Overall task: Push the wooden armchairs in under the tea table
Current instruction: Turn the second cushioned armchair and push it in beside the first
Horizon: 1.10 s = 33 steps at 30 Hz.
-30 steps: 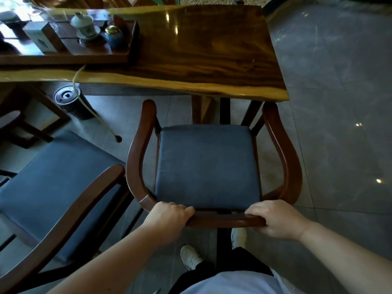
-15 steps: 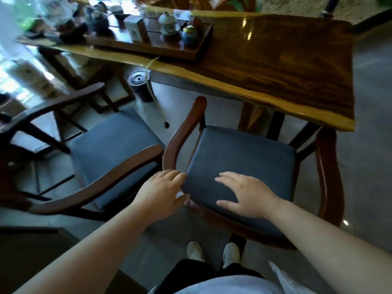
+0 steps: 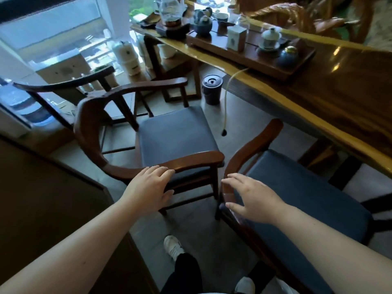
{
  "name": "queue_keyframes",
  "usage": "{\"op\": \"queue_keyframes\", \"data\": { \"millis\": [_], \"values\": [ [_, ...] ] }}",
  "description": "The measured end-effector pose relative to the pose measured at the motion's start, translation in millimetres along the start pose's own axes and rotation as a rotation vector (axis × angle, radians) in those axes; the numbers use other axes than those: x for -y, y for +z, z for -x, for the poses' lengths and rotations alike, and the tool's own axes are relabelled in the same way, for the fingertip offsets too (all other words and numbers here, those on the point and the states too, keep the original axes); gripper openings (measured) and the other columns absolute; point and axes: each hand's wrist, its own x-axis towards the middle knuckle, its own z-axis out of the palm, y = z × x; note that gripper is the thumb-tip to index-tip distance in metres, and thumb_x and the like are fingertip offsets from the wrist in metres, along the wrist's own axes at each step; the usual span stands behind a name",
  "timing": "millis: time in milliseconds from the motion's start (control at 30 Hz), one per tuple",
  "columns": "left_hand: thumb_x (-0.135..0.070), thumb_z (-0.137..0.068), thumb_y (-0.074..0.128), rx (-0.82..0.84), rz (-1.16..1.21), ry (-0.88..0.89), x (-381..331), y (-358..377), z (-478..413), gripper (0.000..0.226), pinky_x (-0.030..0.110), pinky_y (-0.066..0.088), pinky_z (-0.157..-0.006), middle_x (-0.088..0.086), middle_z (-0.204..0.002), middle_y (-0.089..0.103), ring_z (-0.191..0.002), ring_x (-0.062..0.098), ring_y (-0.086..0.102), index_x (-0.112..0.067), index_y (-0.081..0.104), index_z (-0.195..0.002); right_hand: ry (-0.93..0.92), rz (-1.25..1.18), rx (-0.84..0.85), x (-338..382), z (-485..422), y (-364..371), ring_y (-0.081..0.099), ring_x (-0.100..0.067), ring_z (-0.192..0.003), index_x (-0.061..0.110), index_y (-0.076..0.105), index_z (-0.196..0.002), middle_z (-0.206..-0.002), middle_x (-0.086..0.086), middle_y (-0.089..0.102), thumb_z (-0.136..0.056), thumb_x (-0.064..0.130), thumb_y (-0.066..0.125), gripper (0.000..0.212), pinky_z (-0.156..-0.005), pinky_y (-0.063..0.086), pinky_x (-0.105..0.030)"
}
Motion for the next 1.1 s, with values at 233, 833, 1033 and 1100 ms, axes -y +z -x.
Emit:
{"op": "queue_keyframes", "data": {
  "millis": [233, 833, 1033, 1100],
  "values": [
    [-0.040, -0.085, 0.065, 0.053, -0.014, -0.043, 112, 14, -15, 0.057, 0.045, 0.034, -0.108, 0.008, -0.134, 0.056, -0.127, 0.029, 0.046, -0.015, 0.049, -0.134, -0.005, 0.022, 0.087, 41, -100, 16, 0.036, -0.017, -0.136, 0.028, 0.035, -0.147, -0.153, 0.005, 0.035, -0.090, 0.047, 0.062, 0.066, -0.109, 0.033, -0.033],
    [-0.048, -0.083, 0.062, 0.707, -0.483, 0.013, 315, 30, -58, 0.077, 0.069, 0.006, -0.111, 0.005, -0.155, 0.029, -0.144, 0.036, 0.013, -0.034, 0.024, -0.147, -0.102, 0.184, 0.439, 83, -306, 115, 0.027, -0.027, -0.140, 0.028, 0.030, -0.145, -0.152, -0.007, 0.033, -0.074, 0.061, 0.069, 0.088, -0.114, 0.025, -0.048],
    [-0.040, -0.085, 0.059, 0.654, -0.418, 0.028, 350, 40, -69, 0.051, 0.065, 0.001, -0.113, -0.008, -0.139, 0.050, -0.138, 0.020, 0.030, -0.037, 0.045, -0.134, -0.201, 0.321, 0.582, 85, -339, 131, 0.063, -0.027, -0.092, 0.025, 0.049, -0.100, -0.093, 0.000, 0.064, -0.066, 0.048, 0.067, 0.045, -0.067, 0.046, -0.035],
    [-0.032, -0.086, 0.056, 0.630, -0.405, 0.024, 351, 43, -71, 0.048, 0.063, 0.002, -0.114, -0.012, -0.136, 0.052, -0.136, 0.017, 0.033, -0.039, 0.048, -0.132, -0.244, 0.325, 0.591, 80, -339, 127, 0.062, -0.026, -0.085, 0.024, 0.047, -0.091, -0.080, 0.003, 0.058, -0.065, 0.048, 0.066, 0.040, -0.062, 0.043, -0.034]
  ]
}}
